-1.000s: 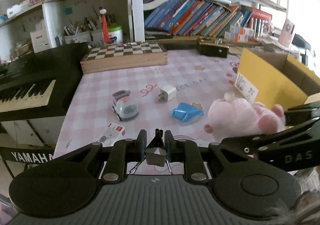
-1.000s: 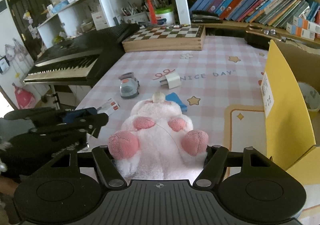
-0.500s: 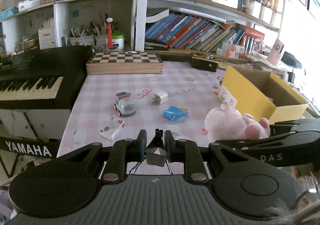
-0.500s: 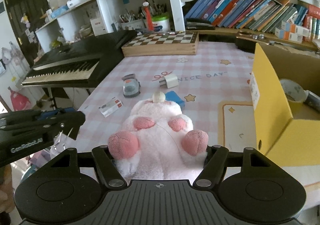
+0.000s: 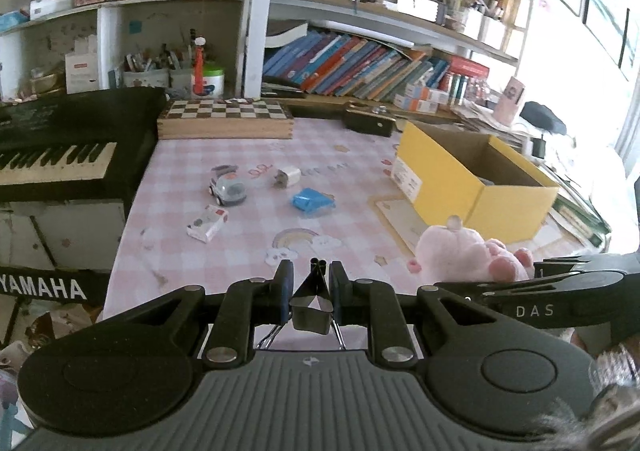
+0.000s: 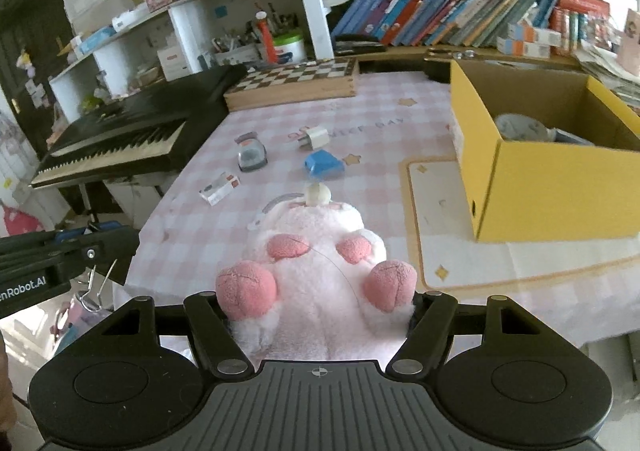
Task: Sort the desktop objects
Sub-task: 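Carry the plush toy and binder clip up toward the yellow box, then move both tools over the open yellow box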
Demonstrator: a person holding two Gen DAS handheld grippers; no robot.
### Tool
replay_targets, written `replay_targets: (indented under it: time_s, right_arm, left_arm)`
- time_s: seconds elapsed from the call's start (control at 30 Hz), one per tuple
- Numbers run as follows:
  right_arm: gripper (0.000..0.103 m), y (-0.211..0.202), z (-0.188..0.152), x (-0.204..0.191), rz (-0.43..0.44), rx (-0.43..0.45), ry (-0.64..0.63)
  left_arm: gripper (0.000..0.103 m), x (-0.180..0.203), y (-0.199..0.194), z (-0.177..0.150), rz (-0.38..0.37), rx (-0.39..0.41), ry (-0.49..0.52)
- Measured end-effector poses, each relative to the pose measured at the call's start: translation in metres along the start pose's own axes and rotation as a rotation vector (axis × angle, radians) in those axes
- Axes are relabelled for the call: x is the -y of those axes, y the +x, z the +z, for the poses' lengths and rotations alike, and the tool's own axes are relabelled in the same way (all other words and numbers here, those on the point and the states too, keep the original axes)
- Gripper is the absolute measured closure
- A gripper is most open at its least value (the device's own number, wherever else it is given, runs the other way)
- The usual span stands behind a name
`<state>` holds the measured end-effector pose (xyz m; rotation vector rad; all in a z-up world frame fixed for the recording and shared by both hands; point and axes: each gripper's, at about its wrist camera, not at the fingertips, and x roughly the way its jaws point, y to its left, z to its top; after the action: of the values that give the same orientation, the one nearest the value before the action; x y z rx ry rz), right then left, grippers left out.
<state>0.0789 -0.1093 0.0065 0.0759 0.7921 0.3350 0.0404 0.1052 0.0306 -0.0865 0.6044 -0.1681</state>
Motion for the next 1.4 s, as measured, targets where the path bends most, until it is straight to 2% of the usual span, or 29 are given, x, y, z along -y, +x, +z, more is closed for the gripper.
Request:
replay_targets:
  time_s: [0.33, 0.9, 1.17, 1.4]
  right_arm:
    - [0.033, -0.028, -0.034, 0.009, -0.07, -0.003, 0.075]
    - [0.033, -0.07, -0.066, 0.059, -0.245, 0.033, 0.245]
    - [0.033, -0.078, -0.069, 0.086, -0.289, 0.031, 0.289]
    - [0.033, -0.081, -0.065, 0.11, -0.295, 0.027, 0.296]
  left_arm:
    - [0.086, 0.021, -0.011, -0.018, -0.094, -0.029, 0.054]
    - [0.086, 0.087, 0.017, -0.014, -0.306, -0.065, 0.186]
    - [0.086, 0.118, 0.03, -0.01, -0.367, -0.082, 0.22]
    - [0.086, 0.143, 0.046, -0.003, -0.38, -0.089, 0.228]
